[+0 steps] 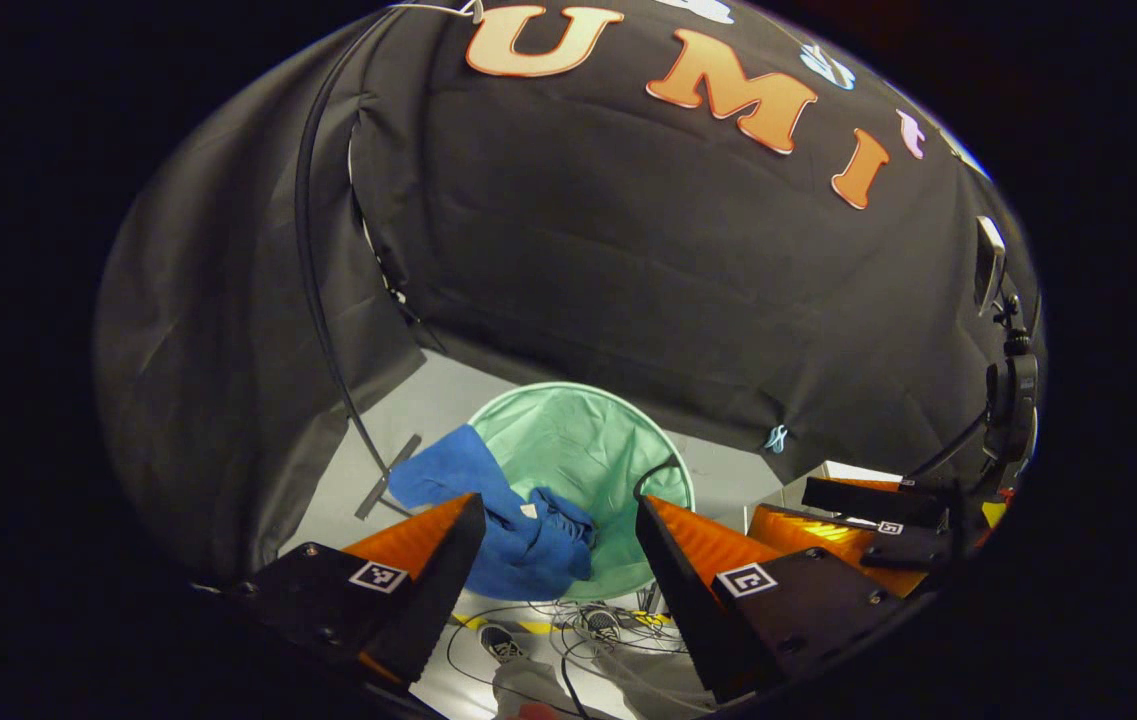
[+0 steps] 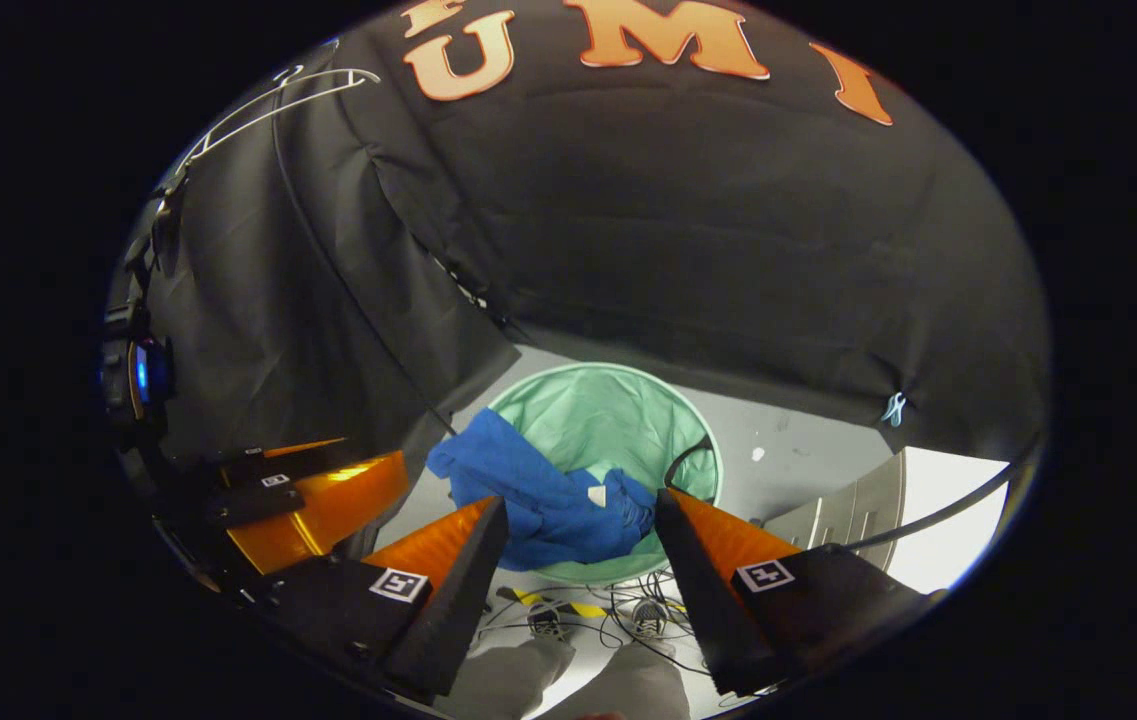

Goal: Grasp the clothes on the hanger with both hands and then place them into the laundry hamper below.

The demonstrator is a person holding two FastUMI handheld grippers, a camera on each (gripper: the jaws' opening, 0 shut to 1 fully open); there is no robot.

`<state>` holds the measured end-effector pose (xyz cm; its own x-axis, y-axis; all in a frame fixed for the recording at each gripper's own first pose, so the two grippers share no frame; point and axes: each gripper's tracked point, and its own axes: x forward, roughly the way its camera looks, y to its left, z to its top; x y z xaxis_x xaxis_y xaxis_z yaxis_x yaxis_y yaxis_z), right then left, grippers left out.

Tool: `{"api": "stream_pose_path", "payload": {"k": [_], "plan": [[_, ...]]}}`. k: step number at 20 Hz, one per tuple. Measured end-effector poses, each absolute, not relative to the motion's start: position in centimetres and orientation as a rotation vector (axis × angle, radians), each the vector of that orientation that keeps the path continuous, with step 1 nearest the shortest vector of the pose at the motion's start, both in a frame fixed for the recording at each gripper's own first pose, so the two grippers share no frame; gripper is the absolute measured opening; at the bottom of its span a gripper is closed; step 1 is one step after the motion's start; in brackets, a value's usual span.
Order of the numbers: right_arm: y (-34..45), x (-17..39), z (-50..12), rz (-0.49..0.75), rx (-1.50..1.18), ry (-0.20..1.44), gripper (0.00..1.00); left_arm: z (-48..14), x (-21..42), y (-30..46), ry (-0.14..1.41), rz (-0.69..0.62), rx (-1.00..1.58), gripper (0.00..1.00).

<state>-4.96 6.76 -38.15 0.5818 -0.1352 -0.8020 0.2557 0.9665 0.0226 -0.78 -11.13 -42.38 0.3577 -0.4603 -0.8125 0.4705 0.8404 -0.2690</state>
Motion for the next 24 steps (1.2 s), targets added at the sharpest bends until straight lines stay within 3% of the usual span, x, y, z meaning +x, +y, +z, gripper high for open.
{"api": "stream_pose_path", "payload": {"k": [5, 12, 16, 18, 24], "plan": [[7.2, -4.6, -29.3, -0.236, 0.116, 0.728, 0.97, -35.1, 1.6, -11.3, 0.884, -0.61, 0.01, 0.97], [5.1, -6.4, -14.3, -0.199, 0.041, 0.407, 0.96, -18.5, 4.5, -13.4, 0.486, -0.536, -0.091, 0.96], [4.0, -9.6, -7.7, -0.167, 0.006, 0.294, 0.96, -11.9, 1.7, -14.2, 0.359, -0.533, -0.14, 0.95], [3.6, -11.7, -5.2, -0.157, -0.016, 0.241, 0.85, -8.7, 0.8, -13.8, 0.28, -0.517, -0.15, 0.92], [3.2, -19.1, -1.9, -0.146, -0.049, 0.173, 0.86, -3.3, -4.4, -13.1, 0.175, -0.514, -0.149, 0.92]]}}
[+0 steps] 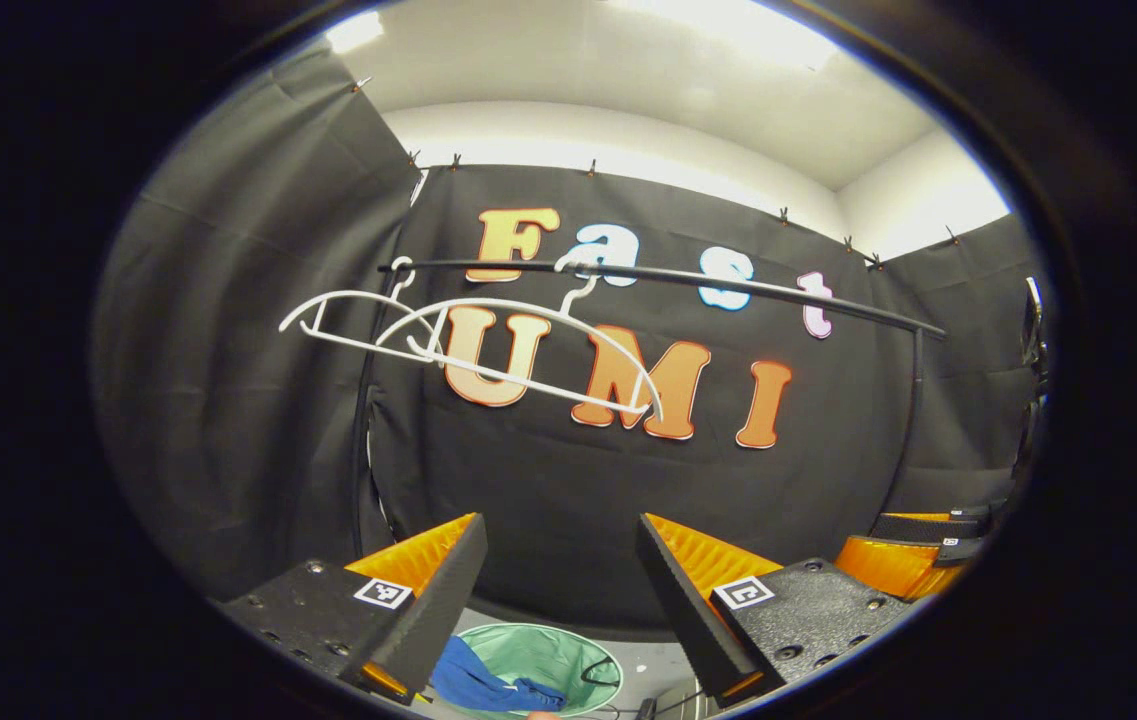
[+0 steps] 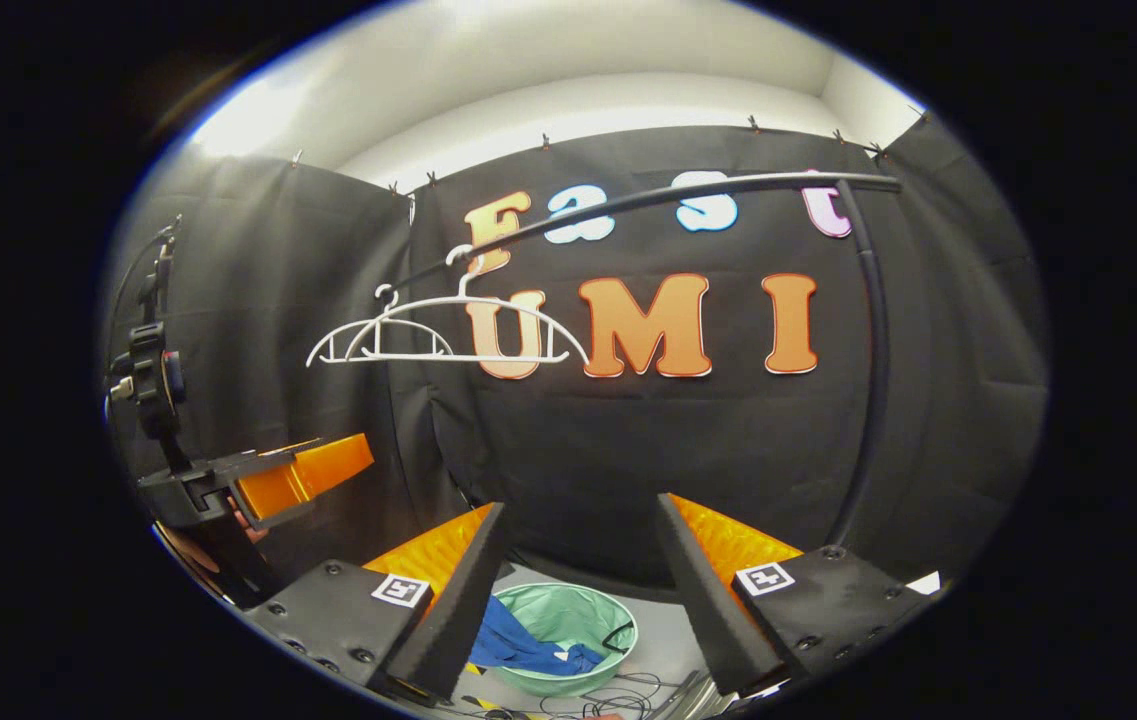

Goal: Grasp the clothes on the hanger with both hands and then place them into the laundry hamper below.

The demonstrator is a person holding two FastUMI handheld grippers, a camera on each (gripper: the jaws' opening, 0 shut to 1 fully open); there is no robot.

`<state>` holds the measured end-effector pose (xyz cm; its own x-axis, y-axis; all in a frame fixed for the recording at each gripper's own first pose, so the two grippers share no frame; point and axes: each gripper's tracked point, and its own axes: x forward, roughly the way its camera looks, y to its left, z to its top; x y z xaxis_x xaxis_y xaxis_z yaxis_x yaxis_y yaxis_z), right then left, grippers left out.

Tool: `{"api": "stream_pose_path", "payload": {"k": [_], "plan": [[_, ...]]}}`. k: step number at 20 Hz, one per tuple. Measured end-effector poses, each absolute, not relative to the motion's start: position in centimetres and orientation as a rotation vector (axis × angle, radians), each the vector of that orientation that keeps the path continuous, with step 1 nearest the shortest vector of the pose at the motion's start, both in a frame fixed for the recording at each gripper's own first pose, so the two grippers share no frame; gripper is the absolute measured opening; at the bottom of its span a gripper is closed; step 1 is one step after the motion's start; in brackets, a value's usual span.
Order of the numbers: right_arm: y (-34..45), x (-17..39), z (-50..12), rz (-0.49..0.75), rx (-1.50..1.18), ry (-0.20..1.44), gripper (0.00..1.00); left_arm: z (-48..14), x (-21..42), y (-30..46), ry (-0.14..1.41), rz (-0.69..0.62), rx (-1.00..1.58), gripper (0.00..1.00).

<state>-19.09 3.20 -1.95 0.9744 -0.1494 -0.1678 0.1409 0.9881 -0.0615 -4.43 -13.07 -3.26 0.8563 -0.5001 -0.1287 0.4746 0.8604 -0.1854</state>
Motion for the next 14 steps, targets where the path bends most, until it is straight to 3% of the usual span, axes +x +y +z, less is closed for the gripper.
{"api": "stream_pose_path", "payload": {"k": [7, 14], "plan": [[2.8, -25.0, -0.5, -0.138, -0.05, 0.134, 0.85, 0.4, -10.0, -12.5, 0.109, -0.48, -0.172, 0.92], [3.3, -26.7, -1.1, -0.129, -0.047, 0.145, 0.85, 2.6, -11.6, -12.1, 0.066, -0.51, -0.13, 0.92]]}}
